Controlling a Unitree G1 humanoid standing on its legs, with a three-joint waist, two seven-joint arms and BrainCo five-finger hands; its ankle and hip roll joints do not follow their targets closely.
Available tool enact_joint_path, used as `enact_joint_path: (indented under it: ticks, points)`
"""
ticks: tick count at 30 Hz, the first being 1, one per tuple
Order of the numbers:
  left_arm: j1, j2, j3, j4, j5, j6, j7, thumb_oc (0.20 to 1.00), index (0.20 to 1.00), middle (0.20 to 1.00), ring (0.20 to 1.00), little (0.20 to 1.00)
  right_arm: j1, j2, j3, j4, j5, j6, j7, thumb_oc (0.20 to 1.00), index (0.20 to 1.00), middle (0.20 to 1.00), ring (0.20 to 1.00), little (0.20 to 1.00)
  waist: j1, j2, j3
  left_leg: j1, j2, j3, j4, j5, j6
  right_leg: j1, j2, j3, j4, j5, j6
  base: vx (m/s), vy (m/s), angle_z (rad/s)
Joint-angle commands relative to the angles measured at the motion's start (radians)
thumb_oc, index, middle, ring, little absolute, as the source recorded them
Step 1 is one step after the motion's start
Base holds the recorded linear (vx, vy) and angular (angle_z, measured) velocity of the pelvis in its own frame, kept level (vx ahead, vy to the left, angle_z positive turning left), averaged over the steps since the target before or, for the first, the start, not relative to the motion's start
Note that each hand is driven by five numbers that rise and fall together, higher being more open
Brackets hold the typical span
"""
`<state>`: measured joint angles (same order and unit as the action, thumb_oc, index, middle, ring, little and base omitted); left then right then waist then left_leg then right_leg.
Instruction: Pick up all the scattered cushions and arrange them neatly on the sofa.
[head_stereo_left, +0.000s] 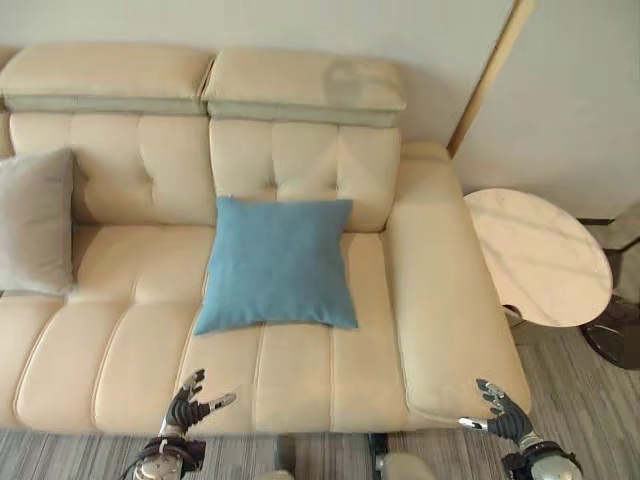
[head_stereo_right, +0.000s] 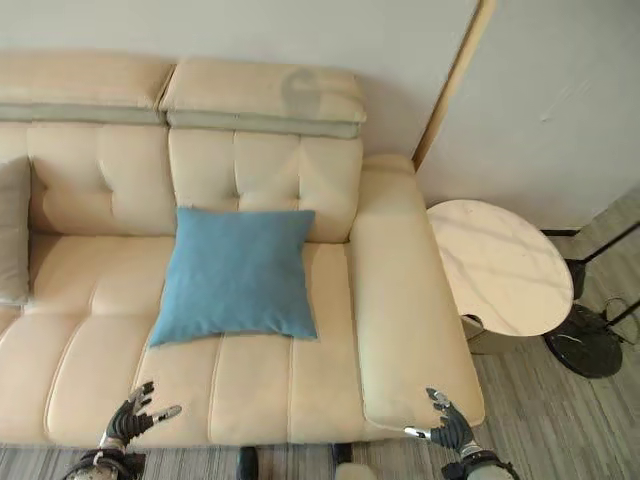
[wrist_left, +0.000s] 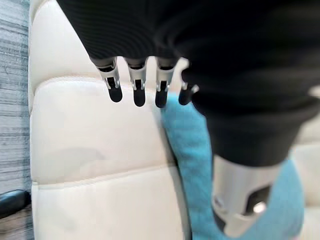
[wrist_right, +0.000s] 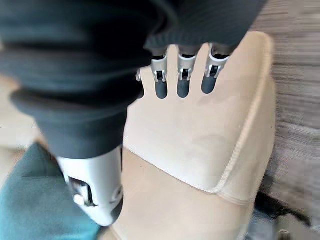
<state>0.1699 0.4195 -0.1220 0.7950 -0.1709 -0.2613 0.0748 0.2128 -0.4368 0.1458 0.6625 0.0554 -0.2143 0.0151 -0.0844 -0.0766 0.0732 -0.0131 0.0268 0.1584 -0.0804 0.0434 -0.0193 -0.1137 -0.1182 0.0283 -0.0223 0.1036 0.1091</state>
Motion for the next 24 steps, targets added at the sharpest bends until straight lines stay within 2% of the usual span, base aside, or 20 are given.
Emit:
enact_joint_path:
  ticks: [1, 2, 4, 5, 6, 7, 9, 10, 11, 12, 14, 16, 17, 20, 22, 24]
  points:
    - [-0.048, -0.003, 0.018, -0.031, 0.07, -0.017, 0.012, 1.0, 1.0, 1.0, 1.0, 1.0, -0.074, -0.017, -0.015, -0.035, 0.018, -0.012, -0.017, 1.0, 1.0, 1.0, 1.0, 1.0, -0.005, 0.01, 0.037, -0.011, -0.022, -0.001, 0.022, -0.063, 0.006, -0.019, -0.023, -0.036, 0.092, -0.033, 0.091, -0.1, 0.093, -0.54]
    - [-0.055, -0.004, 0.019, -0.026, 0.07, -0.016, 0.023, 1.0, 1.0, 1.0, 1.0, 1.0, -0.086, -0.004, -0.015, -0.027, 0.028, -0.008, -0.022, 1.0, 1.0, 1.0, 1.0, 1.0, -0.007, 0.007, 0.044, -0.005, -0.02, 0.012, 0.01, -0.055, 0.007, -0.034, -0.023, -0.032, 0.11, -0.005, 0.102, -0.15, 0.051, -0.58]
    - [-0.087, -0.002, 0.008, -0.017, 0.058, -0.012, 0.03, 1.0, 1.0, 1.0, 1.0, 1.0, -0.117, 0.021, -0.008, 0.01, 0.06, -0.011, -0.038, 1.0, 1.0, 1.0, 1.0, 1.0, 0.006, 0.017, 0.065, -0.016, 0.005, 0.017, 0.006, -0.032, 0.011, -0.053, -0.005, -0.054, 0.213, -0.044, 0.104, -0.2, 0.021, -0.78]
    - [-0.087, -0.002, 0.008, -0.017, 0.058, -0.012, 0.03, 1.0, 1.0, 1.0, 1.0, 1.0, -0.117, 0.021, -0.008, 0.01, 0.06, -0.011, -0.038, 1.0, 1.0, 1.0, 1.0, 1.0, 0.006, 0.017, 0.066, -0.016, 0.005, 0.017, 0.006, -0.032, 0.011, -0.053, -0.005, -0.054, 0.214, -0.044, 0.104, -0.19, 0.018, -0.57]
    - [-0.095, 0.002, 0.003, -0.025, 0.054, -0.008, 0.03, 1.0, 1.0, 1.0, 1.0, 1.0, -0.123, 0.031, -0.004, 0.01, 0.073, -0.01, -0.04, 1.0, 1.0, 1.0, 1.0, 1.0, 0.011, 0.026, 0.073, -0.027, 0.017, 0.016, 0.008, -0.017, 0.013, -0.053, 0.008, -0.065, 0.293, -0.079, 0.096, -0.26, -0.002, -0.24]
    - [-0.107, 0.007, -0.009, -0.032, 0.052, -0.003, 0.03, 1.0, 1.0, 1.0, 1.0, 1.0, -0.122, 0.043, -0.002, 0.023, 0.087, -0.011, -0.041, 1.0, 1.0, 1.0, 1.0, 1.0, 0.014, 0.035, 0.075, -0.047, 0.03, 0.005, 0.012, 0.004, 0.016, -0.044, 0.046, -0.053, 0.43, -0.125, 0.081, -0.33, -0.038, 0.12]
    - [-0.109, 0.008, -0.011, -0.041, 0.044, -0.004, 0.032, 1.0, 1.0, 1.0, 1.0, 1.0, -0.118, 0.054, 0.001, 0.033, 0.092, -0.013, -0.047, 1.0, 1.0, 1.0, 1.0, 1.0, 0.026, 0.029, 0.062, -0.067, 0.034, -0.005, 0.018, 0.021, 0.012, -0.007, 0.086, -0.038, 0.487, -0.149, 0.069, -0.24, -0.116, 0.39]
    - [-0.105, 0.009, -0.008, -0.044, 0.043, -0.004, 0.034, 1.0, 1.0, 1.0, 1.0, 1.0, -0.114, 0.056, -0.002, 0.039, 0.091, -0.011, -0.05, 1.0, 1.0, 1.0, 1.0, 1.0, 0.034, 0.02, 0.053, -0.08, 0.03, -0.004, 0.024, 0.023, 0.011, 0.025, 0.09, -0.038, 0.46, -0.154, 0.062, -0.19, -0.163, 0.43]
    - [-0.098, 0.006, -0.007, -0.05, 0.038, -0.004, 0.033, 1.0, 1.0, 1.0, 1.0, 1.0, -0.114, 0.06, 0.003, 0.033, 0.091, -0.013, -0.052, 1.0, 1.0, 1.0, 1.0, 1.0, 0.058, 0.007, 0.049, -0.106, 0.032, -0.001, 0.033, 0.034, 0.004, 0.084, 0.095, -0.061, 0.388, -0.217, 0.032, -0.21, -0.183, 0.18]
    - [-0.102, 0.005, 0.0, -0.044, 0.032, -0.004, 0.033, 1.0, 1.0, 1.0, 1.0, 1.0, -0.124, 0.063, 0.008, 0.037, 0.101, -0.009, -0.055, 1.0, 1.0, 1.0, 1.0, 1.0, 0.067, -0.006, 0.051, -0.136, 0.032, -0.003, 0.042, 0.056, -0.007, 0.108, 0.097, -0.071, 0.327, -0.232, 0.019, -0.24, -0.201, -0.11]
    - [-0.102, -0.002, -0.002, -0.037, 0.038, -0.004, 0.04, 1.0, 1.0, 1.0, 1.0, 1.0, -0.129, 0.057, 0.016, 0.031, 0.099, -0.011, -0.061, 1.0, 1.0, 1.0, 1.0, 1.0, 0.076, -0.013, 0.041, -0.19, 0.051, 0.0, 0.047, 0.096, -0.026, 0.146, 0.131, -0.04, 0.172, -0.282, -0.018, -0.23, -0.182, -0.25]
    - [-0.1, -0.013, -0.001, -0.034, 0.041, -0.003, 0.051, 1.0, 1.0, 1.0, 1.0, 1.0, -0.137, 0.039, 0.022, 0.02, 0.096, -0.017, -0.07, 1.0, 1.0, 1.0, 1.0, 1.0, 0.083, -0.01, 0.055, -0.237, 0.081, -0.007, 0.053, 0.141, -0.062, 0.143, 0.142, -0.05, 0.11, -0.262, -0.03, -0.3, -0.154, -0.03]
    - [-0.104, -0.016, -0.003, -0.034, 0.038, -0.006, 0.049, 1.0, 1.0, 1.0, 1.0, 1.0, -0.139, 0.03, 0.023, 0.012, 0.097, -0.016, -0.07, 1.0, 1.0, 1.0, 1.0, 1.0, 0.082, -0.01, 0.063, -0.258, 0.087, -0.012, 0.067, 0.145, -0.07, 0.132, 0.143, -0.049, 0.097, -0.252, -0.032, -0.35, -0.101, -0.18]
    - [-0.102, -0.023, -0.011, -0.038, 0.048, -0.006, 0.043, 1.0, 1.0, 1.0, 1.0, 1.0, -0.132, 0.005, 0.015, -0.006, 0.09, -0.019, -0.069, 1.0, 1.0, 1.0, 1.0, 1.0, 0.07, -0.023, 0.076, -0.261, 0.062, -0.035, 0.151, 0.075, -0.053, 0.108, 0.117, -0.077, 0.066, -0.208, -0.025, -0.3, -0.045, -0.07]
    - [-0.087, -0.027, -0.01, -0.049, 0.051, -0.008, 0.033, 1.0, 1.0, 1.0, 1.0, 1.0, -0.118, -0.009, 0.007, -0.019, 0.089, -0.021, -0.065, 1.0, 1.0, 1.0, 1.0, 1.0, 0.061, -0.033, 0.074, -0.233, 0.044, -0.042, 0.216, 0.002, -0.044, 0.1, 0.096, -0.082, 0.054, -0.191, -0.025, -0.19, 0.007, 0.3]
    - [-0.071, -0.035, 0.002, -0.041, 0.05, -0.008, 0.029, 1.0, 1.0, 1.0, 1.0, 1.0, -0.105, -0.008, -0.001, -0.01, 0.085, -0.023, -0.057, 1.0, 1.0, 1.0, 1.0, 1.0, 0.047, -0.023, 0.048, -0.155, 0.037, -0.064, 0.186, -0.043, -0.043, 0.09, 0.097, -0.084, 0.041, -0.185, -0.023, -0.06, 0.054, 0.24]
